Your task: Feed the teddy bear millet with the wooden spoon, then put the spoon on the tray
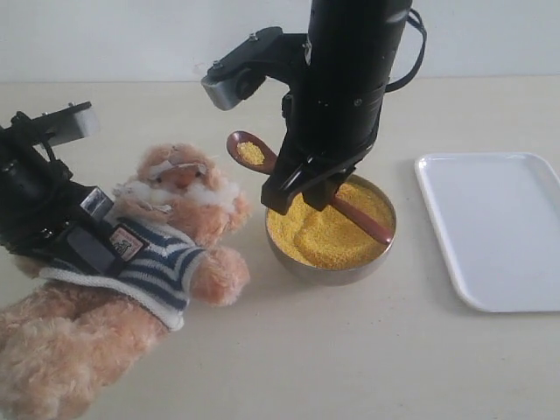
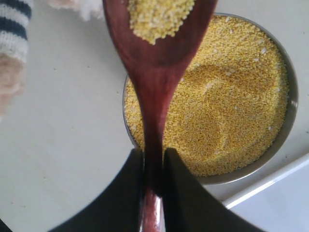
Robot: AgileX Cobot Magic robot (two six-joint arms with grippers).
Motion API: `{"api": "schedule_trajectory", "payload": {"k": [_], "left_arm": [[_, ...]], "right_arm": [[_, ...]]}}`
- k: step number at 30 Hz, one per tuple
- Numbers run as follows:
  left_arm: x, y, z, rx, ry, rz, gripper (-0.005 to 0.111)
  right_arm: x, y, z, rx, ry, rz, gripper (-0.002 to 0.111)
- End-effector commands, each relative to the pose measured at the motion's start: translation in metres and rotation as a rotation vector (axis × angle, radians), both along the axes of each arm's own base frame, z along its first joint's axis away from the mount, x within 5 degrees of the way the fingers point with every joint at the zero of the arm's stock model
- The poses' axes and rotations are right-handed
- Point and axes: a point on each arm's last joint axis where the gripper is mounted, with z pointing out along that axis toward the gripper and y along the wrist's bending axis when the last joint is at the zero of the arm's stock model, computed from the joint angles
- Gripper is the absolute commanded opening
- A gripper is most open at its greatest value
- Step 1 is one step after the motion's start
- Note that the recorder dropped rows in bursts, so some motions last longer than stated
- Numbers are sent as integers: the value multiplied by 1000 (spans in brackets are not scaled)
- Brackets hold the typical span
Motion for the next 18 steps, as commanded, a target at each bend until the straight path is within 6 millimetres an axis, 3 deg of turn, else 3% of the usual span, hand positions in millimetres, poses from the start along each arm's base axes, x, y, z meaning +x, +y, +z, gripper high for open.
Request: {"api": "schedule_trajectory", "payload": {"k": [1,18], "left_arm": [[-2,-1,4,1,3,-4,4],[3,-1,-12,16,58,-6,4]], "right_arm": [[-4,3,4,40,26,-10,-1],[-9,1,-9,26,79,-22,-1]]}}
